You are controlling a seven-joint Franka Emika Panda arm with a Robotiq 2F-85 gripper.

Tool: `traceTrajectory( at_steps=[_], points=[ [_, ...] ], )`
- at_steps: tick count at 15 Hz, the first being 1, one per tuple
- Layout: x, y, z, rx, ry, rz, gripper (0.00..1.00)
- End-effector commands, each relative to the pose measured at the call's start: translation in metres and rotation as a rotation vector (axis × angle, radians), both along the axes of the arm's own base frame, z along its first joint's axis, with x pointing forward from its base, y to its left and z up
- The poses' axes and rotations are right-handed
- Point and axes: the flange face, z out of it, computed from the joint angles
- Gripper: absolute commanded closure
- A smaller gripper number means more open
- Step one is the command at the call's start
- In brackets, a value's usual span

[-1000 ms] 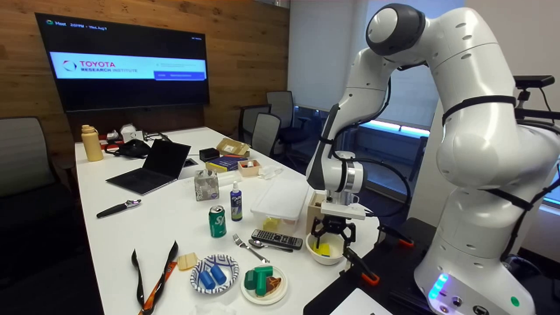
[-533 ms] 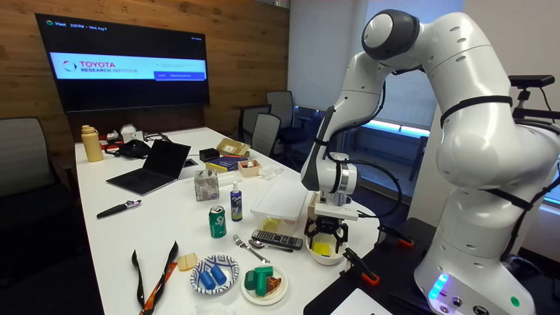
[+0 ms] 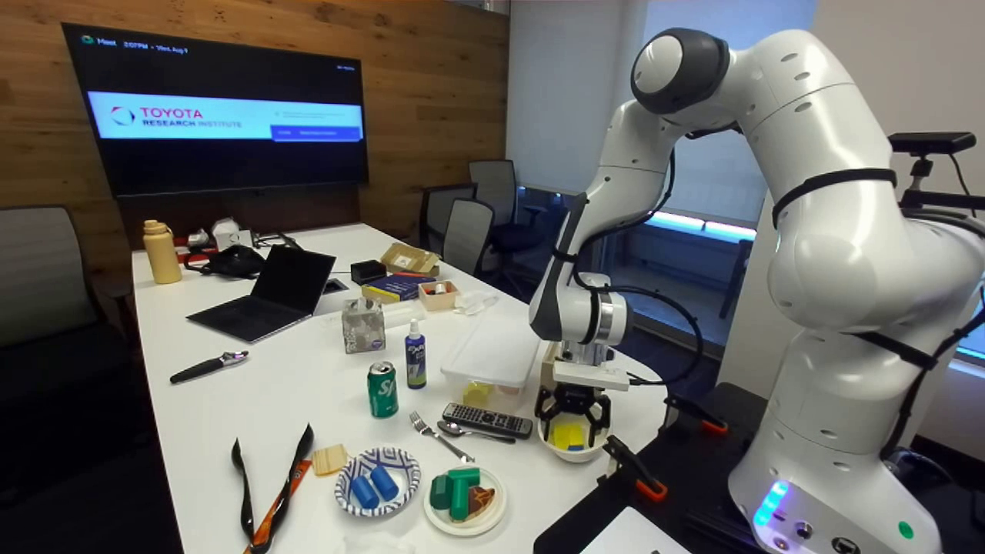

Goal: Slide the lid to close the box, pick up the blue object and put it in the bowl on the left

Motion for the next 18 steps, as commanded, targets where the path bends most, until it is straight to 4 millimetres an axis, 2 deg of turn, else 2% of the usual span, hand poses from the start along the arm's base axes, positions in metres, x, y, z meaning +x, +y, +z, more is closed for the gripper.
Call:
traceTrajectory(
  at_steps=[1, 5, 6, 7, 15, 16, 18],
  points=[
    [0.002, -0.007, -0.001, -0.015, -0.027, 0.013, 0.00],
    [0.001, -0.015, 0.000, -0.023, -0.038, -0.004, 0.00],
    [0.001, -0.018, -0.001, -0.024, -0.037, -0.010, 0.05],
    [0.000, -0.019, -0.002, -0.023, -0.035, -0.013, 0.20],
    [-0.013, -0.033, -0.013, -0.024, -0.021, -0.059, 0.80],
    [-0.015, -0.034, -0.014, -0.024, -0.017, -0.063, 0.78],
    [-0.018, -0.034, -0.013, -0.020, -0.016, -0.067, 0.65]
  ],
)
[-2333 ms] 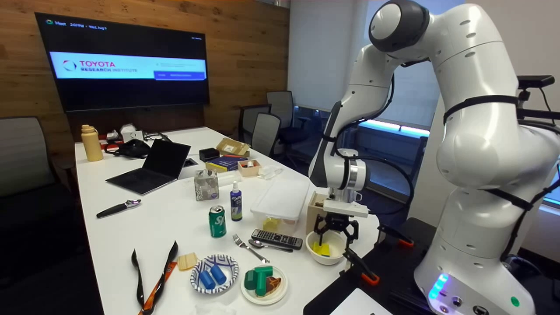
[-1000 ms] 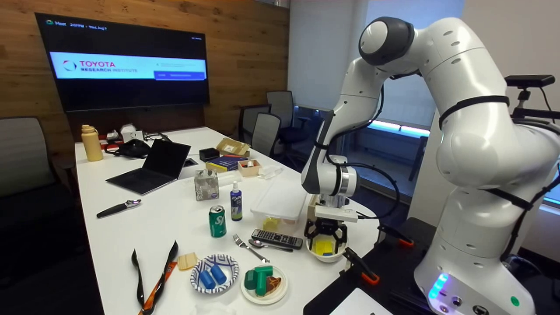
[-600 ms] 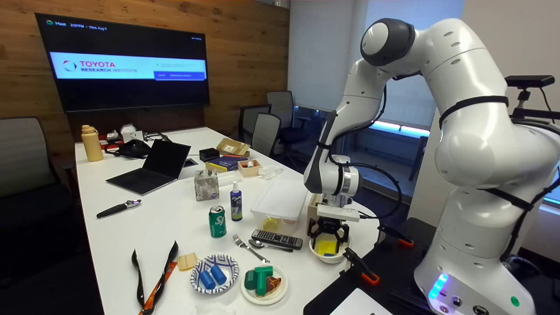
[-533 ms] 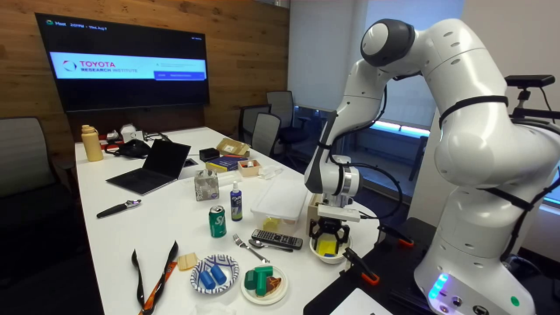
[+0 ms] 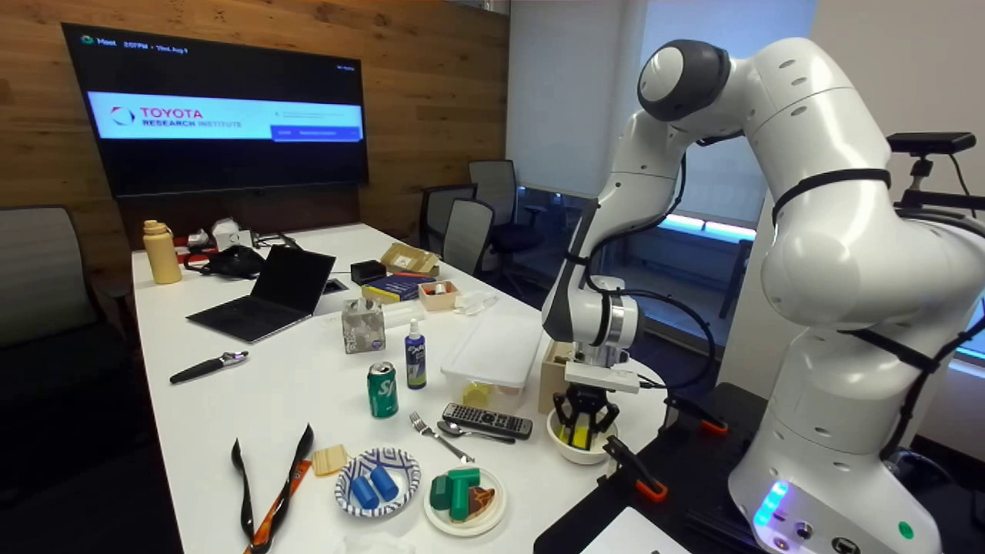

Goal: Slide the lid to close the box, pick up the blue object and put it in the bowl on the left

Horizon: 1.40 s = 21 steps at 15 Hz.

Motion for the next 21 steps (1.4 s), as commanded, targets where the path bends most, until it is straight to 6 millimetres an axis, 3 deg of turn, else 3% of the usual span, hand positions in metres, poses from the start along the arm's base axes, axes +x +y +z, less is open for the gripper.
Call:
traceTrajectory(
  at_steps=[1, 2, 5, 12, 17, 21],
  points=[
    [-0.008, -0.003, -0.005, -0.007, -0.010, 0.007, 0.53],
    [-0.010, -0.003, -0.005, -0.006, -0.007, 0.004, 0.89],
    [-0.010, -0.004, -0.003, -0.003, -0.007, -0.003, 0.92],
    [0.000, -0.004, 0.027, -0.025, -0.024, -0.002, 0.92],
    [0.012, 0.004, 0.069, -0.066, -0.069, 0.027, 0.92],
    [0.019, 0.031, 0.105, -0.084, -0.121, 0.090, 0.92]
  ],
)
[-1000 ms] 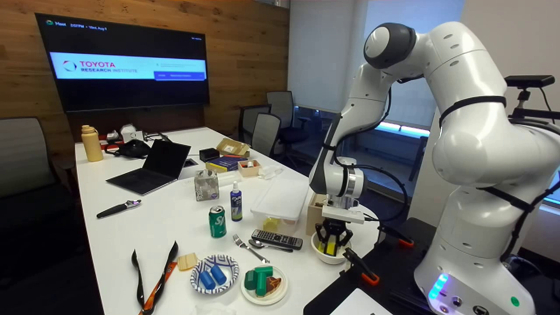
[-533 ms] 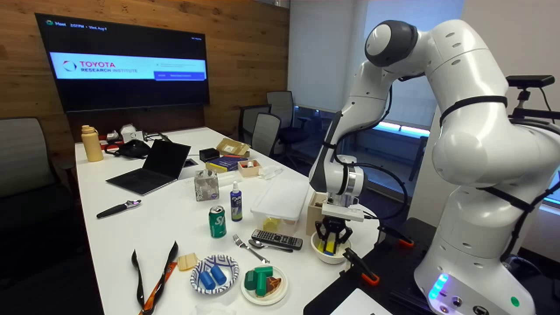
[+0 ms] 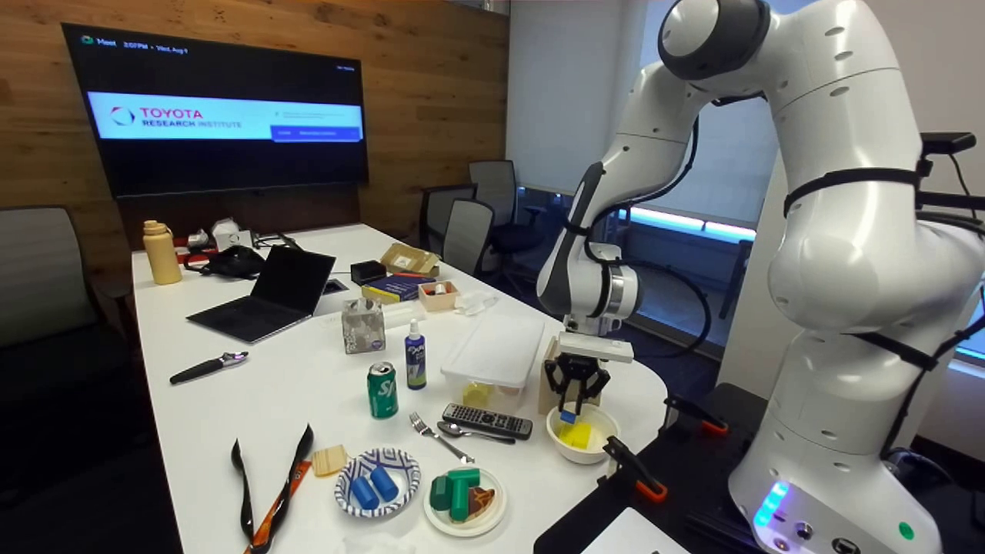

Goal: Slide the lid to close the box, pick up the blue object and put it in the bowl on the left

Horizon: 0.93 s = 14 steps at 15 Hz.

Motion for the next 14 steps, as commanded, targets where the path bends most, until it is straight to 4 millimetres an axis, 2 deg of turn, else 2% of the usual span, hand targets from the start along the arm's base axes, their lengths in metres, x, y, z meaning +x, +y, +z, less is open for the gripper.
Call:
traceTrajectory(
  at_steps=[1, 2, 6, 11, 12, 13, 14],
  points=[
    [-0.001, 0.034, 0.044, -0.010, -0.036, 0.055, 0.92],
    [0.002, 0.047, 0.052, -0.008, -0.058, 0.083, 0.92],
    [0.014, 0.118, 0.072, 0.029, -0.176, 0.156, 0.92],
    [0.010, 0.210, 0.086, 0.058, -0.369, 0.135, 0.92],
    [0.007, 0.222, 0.087, 0.080, -0.388, 0.144, 0.92],
    [0.001, 0.226, 0.096, 0.087, -0.415, 0.155, 0.92],
    [0.000, 0.223, 0.093, 0.065, -0.382, 0.171, 0.67]
  ],
)
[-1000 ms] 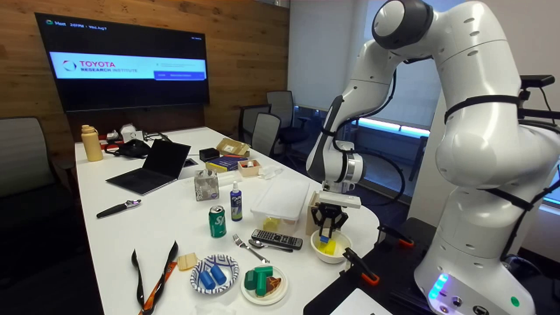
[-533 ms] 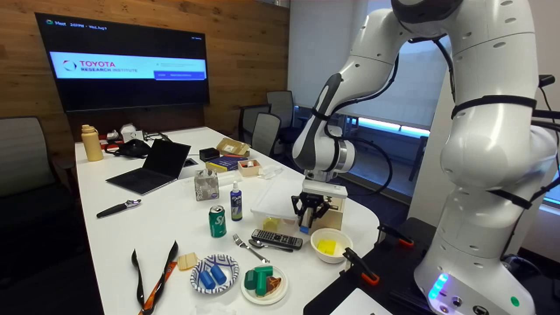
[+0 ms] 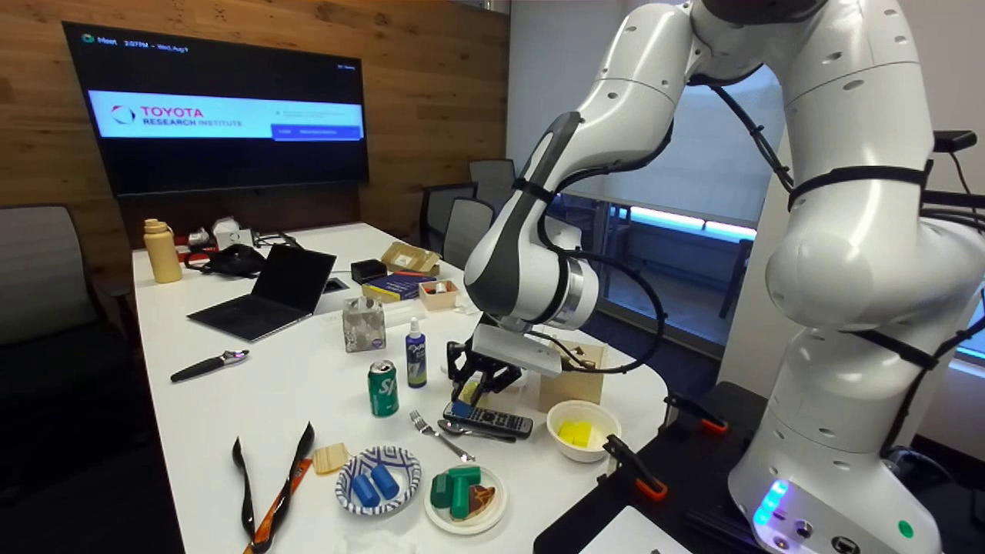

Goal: Slide the lid to close the box, pick up the blue object and put it in the bowl on the left

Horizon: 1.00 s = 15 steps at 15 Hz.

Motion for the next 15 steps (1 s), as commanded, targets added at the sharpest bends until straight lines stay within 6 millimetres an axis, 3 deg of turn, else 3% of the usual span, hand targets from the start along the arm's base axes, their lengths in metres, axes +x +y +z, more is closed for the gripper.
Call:
traceTrajectory(
  at_steps=[1, 4, 5, 10, 15],
  points=[
    [-0.002, 0.006, 0.001, 0.013, -0.012, 0.003, 0.67],
    [0.000, 0.002, -0.001, 0.026, -0.010, -0.009, 0.67],
    [0.001, 0.001, -0.001, 0.027, -0.009, -0.012, 0.92],
    [0.016, 0.030, -0.025, -0.013, -0.028, 0.014, 0.92],
    [0.057, 0.068, -0.046, -0.013, -0.081, 0.052, 0.92]
  ],
)
